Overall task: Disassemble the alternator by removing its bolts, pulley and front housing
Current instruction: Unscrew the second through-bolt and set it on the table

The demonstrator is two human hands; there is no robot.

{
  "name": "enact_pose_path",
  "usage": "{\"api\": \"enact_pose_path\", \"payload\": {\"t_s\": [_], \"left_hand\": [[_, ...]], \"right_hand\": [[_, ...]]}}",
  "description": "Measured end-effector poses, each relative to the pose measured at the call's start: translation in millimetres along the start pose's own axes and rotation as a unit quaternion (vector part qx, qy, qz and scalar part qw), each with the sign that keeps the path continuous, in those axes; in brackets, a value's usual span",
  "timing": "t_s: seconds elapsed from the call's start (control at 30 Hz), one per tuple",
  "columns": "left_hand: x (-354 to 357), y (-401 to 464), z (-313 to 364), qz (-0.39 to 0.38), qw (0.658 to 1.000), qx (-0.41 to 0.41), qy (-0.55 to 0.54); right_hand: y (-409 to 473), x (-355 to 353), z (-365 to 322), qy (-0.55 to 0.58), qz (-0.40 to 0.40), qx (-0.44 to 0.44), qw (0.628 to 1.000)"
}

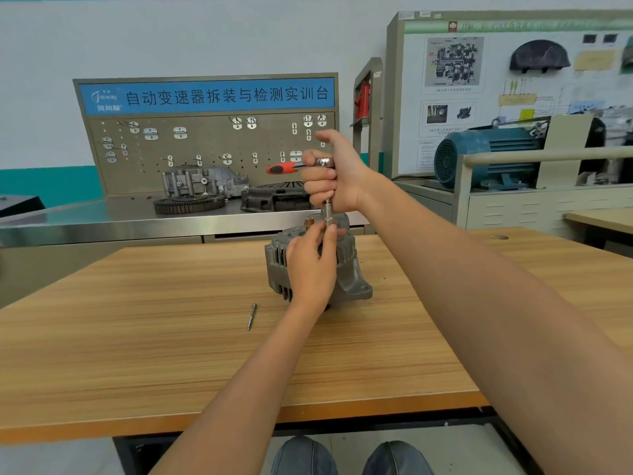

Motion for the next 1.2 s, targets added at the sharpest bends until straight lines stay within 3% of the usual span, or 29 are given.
{"api": "enact_pose_path", "payload": {"t_s": [0.1, 0.17, 0.33, 0.47, 0.6, 0.7, 0.83, 0.93, 1.1, 1.2], "left_hand": [[-2, 0, 1, 0.012, 1.000, -0.013, -0.011], [-3, -1, 1, 0.026, 0.999, -0.019, -0.010], [-3, -3, -11, 0.034, 0.997, -0.061, -0.021], [-5, -5, -14, 0.056, 0.995, -0.080, -0.023], [-1, -2, -11, 0.039, 0.997, -0.058, -0.026], [-2, -1, -7, 0.036, 0.998, -0.049, -0.016], [-4, -1, 0, 0.023, 0.999, -0.021, -0.008], [-1, -1, 0, 0.005, 1.000, -0.022, -0.018], [1, -1, -1, -0.017, 0.998, -0.037, -0.039], [4, 0, -5, -0.036, 0.995, -0.046, -0.077]], "right_hand": [[-3, -3, -1, 0.013, 0.044, -0.019, 0.999], [-9, -9, -4, 0.011, 0.140, -0.059, 0.988], [-41, -21, -3, 0.004, 0.403, -0.203, 0.893], [-55, -32, 1, 0.099, 0.468, -0.276, 0.834], [-41, -37, -4, 0.151, 0.376, -0.244, 0.881], [-35, -43, -5, 0.170, 0.357, -0.202, 0.896], [-17, -36, -6, 0.115, 0.281, -0.109, 0.947], [-5, -19, -5, 0.045, 0.165, -0.049, 0.984], [3, 3, -1, -0.011, -0.013, 0.025, 1.000], [2, 16, 1, -0.045, -0.069, 0.027, 0.996]]}}
Point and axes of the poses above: each hand's wrist, its own y-axis towards the middle knuckle, its own x-axis out of the palm, z = x × y, the point moved 9 cm from there along y, towards the middle knuckle, and after that the axes turned 13 degrees about x, right-handed, at the moved point
